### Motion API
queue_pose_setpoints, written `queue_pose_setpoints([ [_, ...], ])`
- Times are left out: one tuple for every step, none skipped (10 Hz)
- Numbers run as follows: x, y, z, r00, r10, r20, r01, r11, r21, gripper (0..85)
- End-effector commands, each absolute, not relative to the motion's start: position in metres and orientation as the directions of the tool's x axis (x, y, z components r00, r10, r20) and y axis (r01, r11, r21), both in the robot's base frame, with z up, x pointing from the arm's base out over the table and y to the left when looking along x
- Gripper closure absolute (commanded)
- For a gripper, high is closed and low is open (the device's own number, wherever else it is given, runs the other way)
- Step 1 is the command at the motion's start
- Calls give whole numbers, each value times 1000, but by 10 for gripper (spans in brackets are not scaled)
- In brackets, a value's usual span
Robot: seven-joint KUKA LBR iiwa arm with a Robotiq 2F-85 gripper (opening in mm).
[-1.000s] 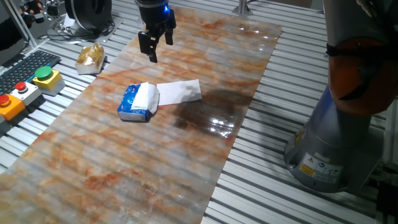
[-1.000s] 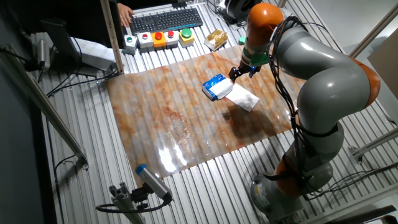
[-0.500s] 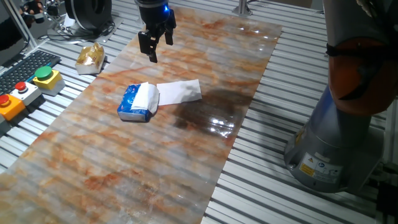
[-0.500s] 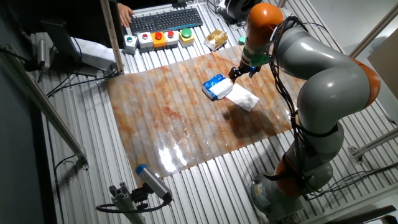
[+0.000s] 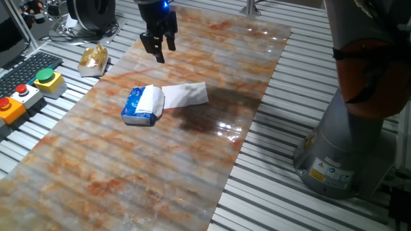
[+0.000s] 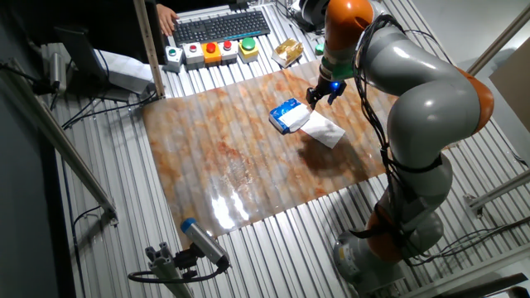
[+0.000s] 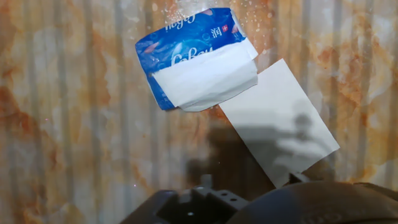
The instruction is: Pull out a napkin
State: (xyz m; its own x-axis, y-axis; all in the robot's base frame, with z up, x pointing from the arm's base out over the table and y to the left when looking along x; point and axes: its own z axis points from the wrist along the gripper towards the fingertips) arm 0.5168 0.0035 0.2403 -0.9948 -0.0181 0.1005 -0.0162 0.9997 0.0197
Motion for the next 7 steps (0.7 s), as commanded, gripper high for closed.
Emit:
queue_pose_setpoints([
  [518,5,241,-996,-14,91,-13,1000,20,850],
  [521,7,241,-997,-10,79,-8,1000,26,850],
  [527,9,242,-997,1,76,3,1000,31,850],
  [536,11,245,-997,7,81,10,999,32,850],
  [547,15,246,-997,12,76,13,1000,15,850],
  [552,16,240,-998,10,65,10,1000,-1,850],
  [555,17,230,-998,19,55,20,1000,9,850],
])
